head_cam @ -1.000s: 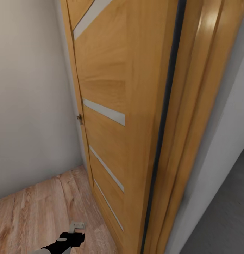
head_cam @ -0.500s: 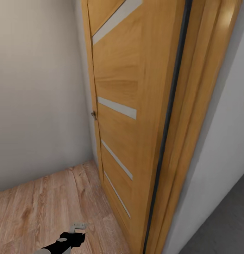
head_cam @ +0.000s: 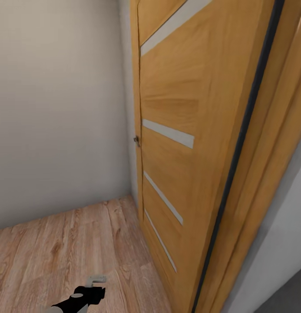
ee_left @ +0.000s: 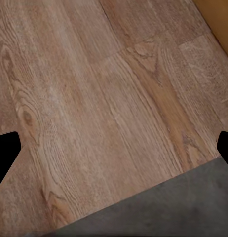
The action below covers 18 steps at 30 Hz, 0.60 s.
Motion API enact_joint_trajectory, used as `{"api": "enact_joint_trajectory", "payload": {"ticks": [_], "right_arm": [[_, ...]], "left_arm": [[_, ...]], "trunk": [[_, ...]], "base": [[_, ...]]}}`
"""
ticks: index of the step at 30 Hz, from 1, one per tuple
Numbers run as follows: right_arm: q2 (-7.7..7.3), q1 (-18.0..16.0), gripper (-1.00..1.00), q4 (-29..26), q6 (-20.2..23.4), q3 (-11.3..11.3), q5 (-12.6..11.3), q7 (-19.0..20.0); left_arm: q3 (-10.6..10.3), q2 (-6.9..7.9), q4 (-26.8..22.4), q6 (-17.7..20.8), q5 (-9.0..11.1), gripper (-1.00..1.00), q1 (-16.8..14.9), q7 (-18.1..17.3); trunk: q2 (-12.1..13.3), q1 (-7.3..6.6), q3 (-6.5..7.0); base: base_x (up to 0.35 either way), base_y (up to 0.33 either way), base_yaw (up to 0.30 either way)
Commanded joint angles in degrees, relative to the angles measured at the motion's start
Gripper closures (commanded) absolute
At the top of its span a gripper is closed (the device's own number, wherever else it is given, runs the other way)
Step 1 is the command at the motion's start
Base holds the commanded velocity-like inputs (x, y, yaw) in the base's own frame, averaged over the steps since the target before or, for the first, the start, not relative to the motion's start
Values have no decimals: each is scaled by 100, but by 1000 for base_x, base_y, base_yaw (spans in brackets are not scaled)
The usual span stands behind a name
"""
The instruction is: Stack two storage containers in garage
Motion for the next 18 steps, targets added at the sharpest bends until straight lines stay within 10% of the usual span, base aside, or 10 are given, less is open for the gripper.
{"api": "enact_joint_trajectory", "payload": {"ticks": [1, 18], "right_arm": [[-4, -2, -100, 2, -15, 6, 39, 3], [-11, -2, -100, 2, -15, 15, 39, 3]], "left_arm": [[-26, -3, 24, -41, -7, -100, -11, 21], [-17, 0, 18, -39, 2, -100, -11, 21]], "trunk": [[-3, 0, -6], [-3, 0, -6]], "base": [[0, 0, 282], [17, -22, 282]]}}
